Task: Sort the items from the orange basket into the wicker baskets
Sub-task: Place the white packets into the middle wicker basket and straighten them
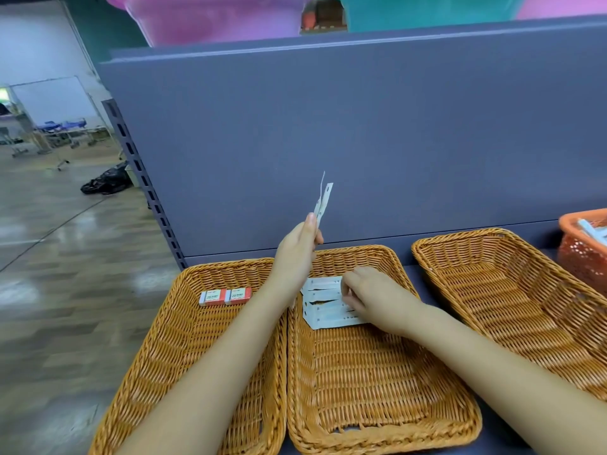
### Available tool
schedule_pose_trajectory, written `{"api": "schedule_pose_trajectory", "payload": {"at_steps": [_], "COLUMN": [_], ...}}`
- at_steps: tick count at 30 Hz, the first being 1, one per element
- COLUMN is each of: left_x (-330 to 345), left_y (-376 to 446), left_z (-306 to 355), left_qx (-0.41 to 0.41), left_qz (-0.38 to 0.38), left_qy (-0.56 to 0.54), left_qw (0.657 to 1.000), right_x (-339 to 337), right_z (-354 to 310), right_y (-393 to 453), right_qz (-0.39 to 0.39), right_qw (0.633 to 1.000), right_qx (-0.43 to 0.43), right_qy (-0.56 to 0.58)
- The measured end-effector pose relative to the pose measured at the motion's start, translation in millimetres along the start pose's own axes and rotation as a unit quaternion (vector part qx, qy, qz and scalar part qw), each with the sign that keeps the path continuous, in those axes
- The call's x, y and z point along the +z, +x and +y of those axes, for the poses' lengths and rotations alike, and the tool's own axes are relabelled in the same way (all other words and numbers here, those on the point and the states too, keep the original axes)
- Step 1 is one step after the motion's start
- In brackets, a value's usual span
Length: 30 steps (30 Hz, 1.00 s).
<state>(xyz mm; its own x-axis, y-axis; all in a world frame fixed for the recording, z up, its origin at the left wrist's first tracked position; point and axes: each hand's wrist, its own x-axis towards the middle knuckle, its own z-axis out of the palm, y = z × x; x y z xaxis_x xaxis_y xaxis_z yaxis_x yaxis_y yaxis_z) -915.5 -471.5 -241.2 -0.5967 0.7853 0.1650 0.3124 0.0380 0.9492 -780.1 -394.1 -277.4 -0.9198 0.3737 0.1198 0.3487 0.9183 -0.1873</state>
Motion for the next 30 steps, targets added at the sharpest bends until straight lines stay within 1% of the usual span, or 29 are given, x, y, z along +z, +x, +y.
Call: {"api": "schedule_pose_trajectory", "payload": {"at_steps": [1, 2, 3, 4, 6, 8, 10, 12, 14, 17, 20, 23, 27, 30], "left_x": [-1, -1, 0, 0, 1, 2, 1, -1, -2, -1, -1, -1, -2, -3], "left_y": [-2, -3, -4, -6, -8, -8, -9, -9, -10, -9, -7, -5, -4, -5], "left_z": [1, 2, 2, 3, 4, 4, 3, 3, 3, 1, -3, -4, -5, -4], "left_qx": [0.004, 0.010, 0.017, 0.024, 0.031, 0.034, 0.035, 0.033, 0.031, 0.030, 0.025, 0.035, 0.030, 0.034], "left_qz": [0.000, -0.001, 0.000, 0.005, 0.016, 0.027, 0.038, 0.046, 0.044, 0.031, 0.018, 0.031, 0.048, 0.046], "left_qy": [-0.009, -0.017, -0.017, -0.008, 0.014, 0.008, -0.006, -0.013, -0.015, -0.003, -0.002, 0.001, -0.021, -0.025], "left_qw": [1.000, 1.000, 1.000, 1.000, 0.999, 0.999, 0.999, 0.998, 0.998, 0.999, 1.000, 0.999, 0.998, 0.998], "right_x": [-6, -12, -18, -22, -25, -23, -21, -18, -16, -16, -19, -22, -26, -28], "right_z": [-5, -12, -20, -27, -38, -45, -49, -51, -51, -50, -48, -43, -36, -26], "right_y": [2, 5, 7, 10, 16, 20, 21, 22, 22, 23, 23, 21, 16, 10], "right_qz": [0.020, 0.037, 0.050, 0.056, 0.052, 0.047, 0.038, 0.031, 0.045, 0.079, 0.092, 0.095, 0.091, 0.073], "right_qw": [0.997, 0.986, 0.965, 0.936, 0.875, 0.828, 0.784, 0.755, 0.750, 0.770, 0.790, 0.807, 0.810, 0.836], "right_qx": [0.015, 0.037, 0.062, 0.088, 0.129, 0.149, 0.152, 0.151, 0.153, 0.167, 0.189, 0.200, 0.231, 0.228], "right_qy": [0.074, 0.160, 0.250, 0.336, 0.464, 0.538, 0.601, 0.638, 0.642, 0.610, 0.575, 0.548, 0.532, 0.494]}}
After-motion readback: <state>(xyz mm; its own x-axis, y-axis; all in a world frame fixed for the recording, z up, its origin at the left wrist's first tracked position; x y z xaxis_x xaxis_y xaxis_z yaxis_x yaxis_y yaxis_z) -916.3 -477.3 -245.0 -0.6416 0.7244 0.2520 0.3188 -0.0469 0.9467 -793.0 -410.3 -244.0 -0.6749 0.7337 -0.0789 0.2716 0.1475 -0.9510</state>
